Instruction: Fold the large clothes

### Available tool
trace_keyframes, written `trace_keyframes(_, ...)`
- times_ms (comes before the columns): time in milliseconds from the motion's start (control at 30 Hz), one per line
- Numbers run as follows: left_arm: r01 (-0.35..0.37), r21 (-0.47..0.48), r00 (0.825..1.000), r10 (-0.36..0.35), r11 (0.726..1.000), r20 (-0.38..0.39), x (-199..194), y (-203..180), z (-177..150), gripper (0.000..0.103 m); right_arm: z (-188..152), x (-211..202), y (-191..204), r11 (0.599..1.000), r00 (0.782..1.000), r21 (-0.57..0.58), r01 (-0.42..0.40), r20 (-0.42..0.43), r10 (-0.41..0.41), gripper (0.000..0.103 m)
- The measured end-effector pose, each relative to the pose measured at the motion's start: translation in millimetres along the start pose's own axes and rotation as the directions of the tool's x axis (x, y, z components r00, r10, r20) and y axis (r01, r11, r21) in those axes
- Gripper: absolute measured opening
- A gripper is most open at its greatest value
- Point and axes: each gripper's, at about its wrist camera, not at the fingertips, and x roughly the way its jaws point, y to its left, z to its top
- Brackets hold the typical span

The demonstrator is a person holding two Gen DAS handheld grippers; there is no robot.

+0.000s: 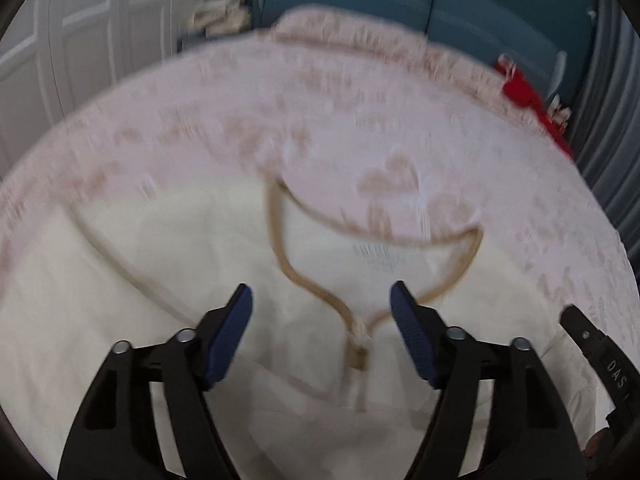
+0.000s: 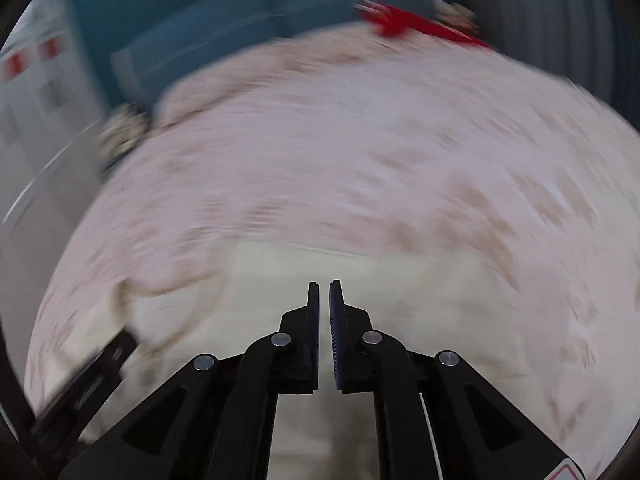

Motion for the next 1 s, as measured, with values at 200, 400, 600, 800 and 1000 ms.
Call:
trace_keyframes(200,-0.088,-0.006,0.994,0.088,0.996,-0.067,25.1,35.5,16.0,0.076,-17.7,38.5,79.9,0.971,0.985,-0.195,-0.135,-0.129,0.111,0.008)
trace_keyframes(400,-0.148,0.067,0.984,0.153,0.987,-0.087,53.1,36.0,-4.0,0.077,-40.2,73.9,85.4,0.967,0.974,-0.209,-0.143,-0.201,0.101,0.008)
trace_keyframes(600,-0.189,0.095,0.978,0.196,0.977,-0.073,58.1,31.6,-8.5,0.079,-46.2,76.9,77.0,0.975,0.97,-0.161,-0.152,-0.215,0.115,0.0)
trace_keyframes(800,-0.2,0.102,0.977,0.207,0.974,-0.059,59.8,29.9,-10.6,0.08,-47.7,77.9,82.6,0.974,0.979,-0.191,-0.121,-0.187,0.085,0.0)
trace_keyframes(1000,-0.213,0.109,0.974,0.22,0.971,-0.051,60.0,27.5,-12.0,0.08,-47.2,77.2,81.3,0.975,0.98,-0.186,-0.125,-0.179,0.091,0.0)
